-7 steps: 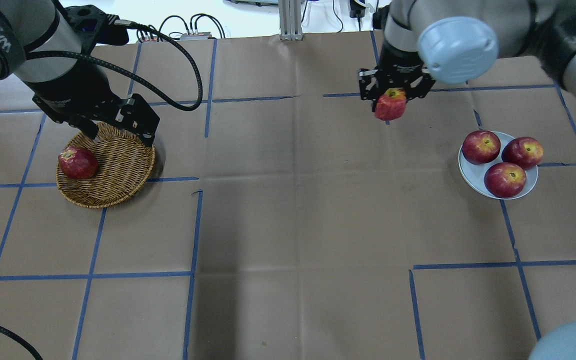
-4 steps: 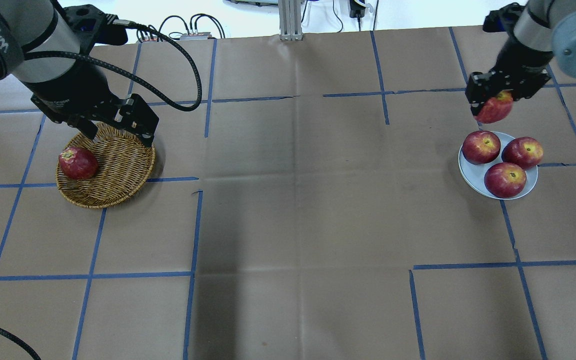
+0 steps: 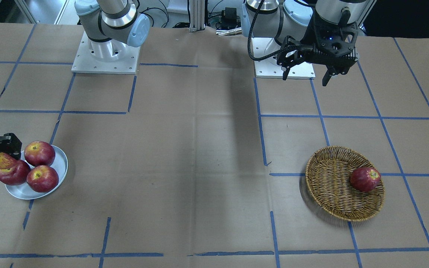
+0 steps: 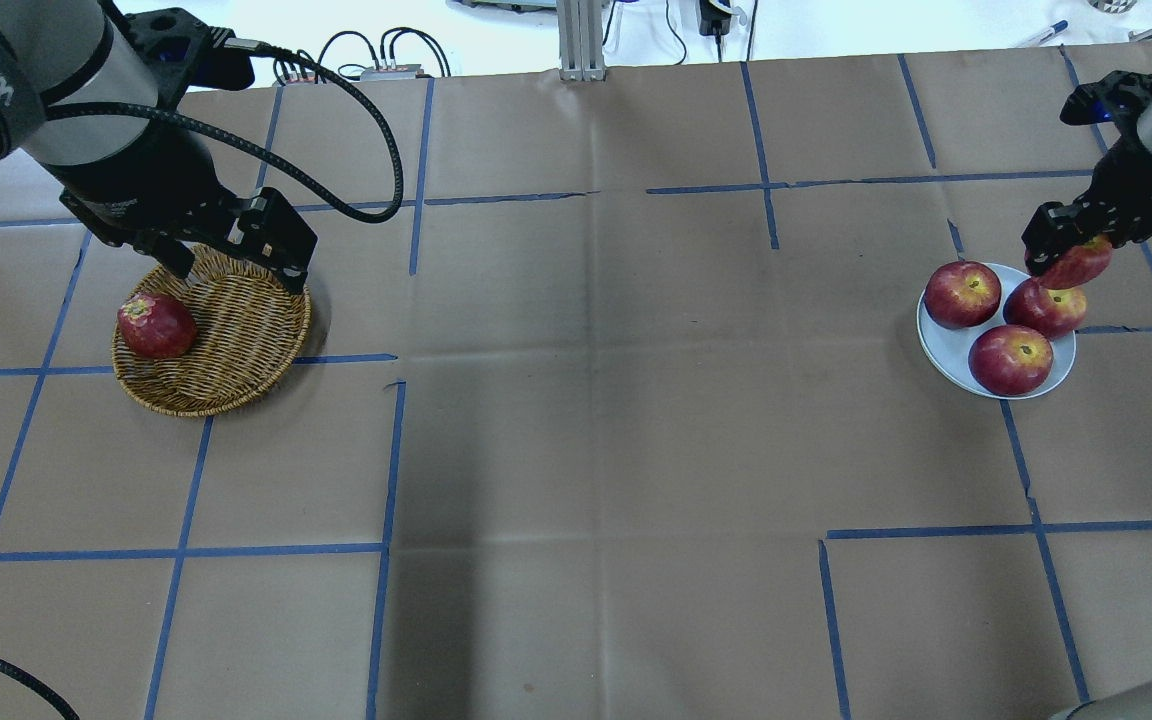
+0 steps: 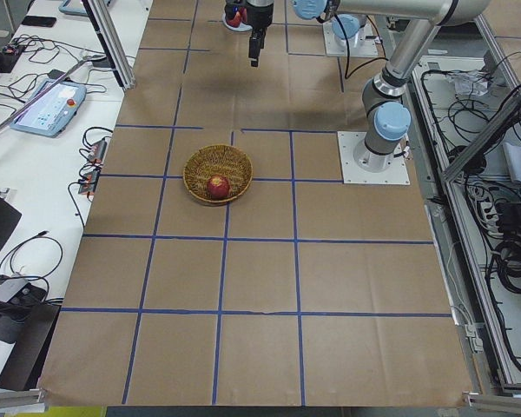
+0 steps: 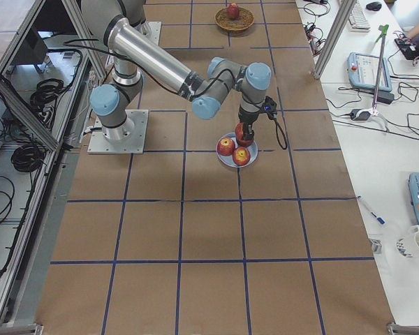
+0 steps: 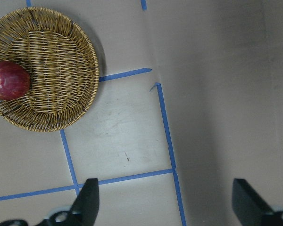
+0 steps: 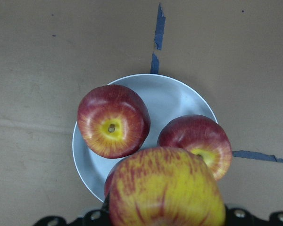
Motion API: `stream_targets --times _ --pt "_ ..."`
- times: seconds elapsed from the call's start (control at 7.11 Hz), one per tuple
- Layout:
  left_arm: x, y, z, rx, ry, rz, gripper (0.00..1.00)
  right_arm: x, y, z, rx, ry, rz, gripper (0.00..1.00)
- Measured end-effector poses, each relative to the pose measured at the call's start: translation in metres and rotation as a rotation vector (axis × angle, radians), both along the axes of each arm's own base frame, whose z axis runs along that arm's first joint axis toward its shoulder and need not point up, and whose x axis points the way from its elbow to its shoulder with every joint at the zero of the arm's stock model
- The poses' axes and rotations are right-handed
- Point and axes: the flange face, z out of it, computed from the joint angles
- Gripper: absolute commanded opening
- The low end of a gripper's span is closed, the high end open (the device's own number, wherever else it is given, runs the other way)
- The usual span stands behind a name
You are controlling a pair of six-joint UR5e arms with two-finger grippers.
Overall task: Transfer apple from basket to plate
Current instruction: 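Carry the apple with the right gripper over the white plate, then lower the apple onto the plate and open the right gripper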
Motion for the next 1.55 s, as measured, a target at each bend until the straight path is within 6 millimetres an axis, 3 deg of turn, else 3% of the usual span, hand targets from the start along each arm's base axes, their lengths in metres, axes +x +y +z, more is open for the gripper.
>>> stream_targets --times 0.42,0.98,1.12,1.27,1.55 --pt "0.000 0.001 0.001 0.001 0.000 -0.001 0.99 0.002 0.010 -0.026 0.010 -0.001 -0.008 0.51" --pt "0.000 0.002 0.001 0.003 0.000 -0.001 0.99 0.003 0.003 -0.042 -0.009 0.009 -0.014 0.53" --pt "0.000 0.002 0.001 0.003 0.000 -0.001 0.99 0.004 0.002 -0.042 -0.010 0.007 -0.013 0.71" --pt "0.000 0.002 0.001 0.003 -0.001 -0.001 0.99 0.005 0.002 -0.044 -0.008 0.004 -0.011 1.00" --pt "0.000 0.002 0.001 0.003 -0.001 -0.001 0.99 0.006 0.002 -0.044 -0.004 -0.002 -0.007 1.00"
